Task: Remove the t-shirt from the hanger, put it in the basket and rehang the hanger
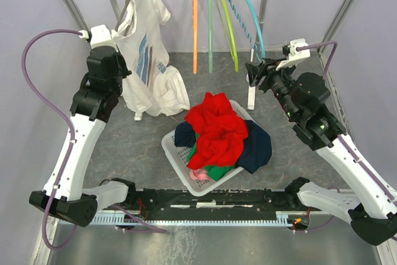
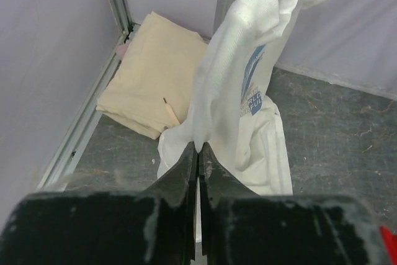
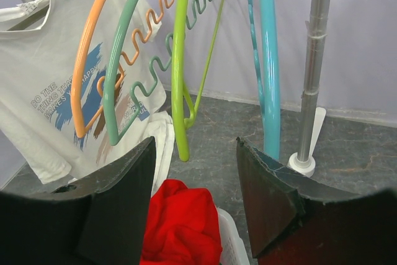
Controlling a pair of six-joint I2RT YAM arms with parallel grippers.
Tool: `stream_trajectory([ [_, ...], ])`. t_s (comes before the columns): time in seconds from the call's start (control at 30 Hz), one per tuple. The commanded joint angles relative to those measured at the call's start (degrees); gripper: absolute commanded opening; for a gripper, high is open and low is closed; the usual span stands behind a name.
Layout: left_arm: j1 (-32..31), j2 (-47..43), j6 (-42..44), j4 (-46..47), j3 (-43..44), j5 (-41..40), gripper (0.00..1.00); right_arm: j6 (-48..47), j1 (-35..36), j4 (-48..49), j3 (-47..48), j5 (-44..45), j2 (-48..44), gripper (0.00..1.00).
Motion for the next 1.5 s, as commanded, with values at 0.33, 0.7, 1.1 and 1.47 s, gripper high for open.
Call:
stream_trajectory([
  [0.33,0.23,-10.56,-3.86,11.51,-6.72,1.35,0.03,-0.25,-0.13,2.83,0.70,-0.09,-0.86,0.62],
  [0.7,0.19,-16.73,-12.04,25.17,-24.17,1.40,0.03,-0.15,-0.16,2.96,0.68,-0.18,-0.35,0.62],
  [1.1,0.22,-20.75,-14.66,28.43,-29.95,-0.66,0.03,-0.06,-0.17,3.10,0.51,-0.09,-0.18,0.63],
  [1.47,0.24,-23.77,-17.53,31.40,-33.60,-2.69,0.03,0.00,-0.12,3.11,0.31,0.00,-0.25,0.62],
])
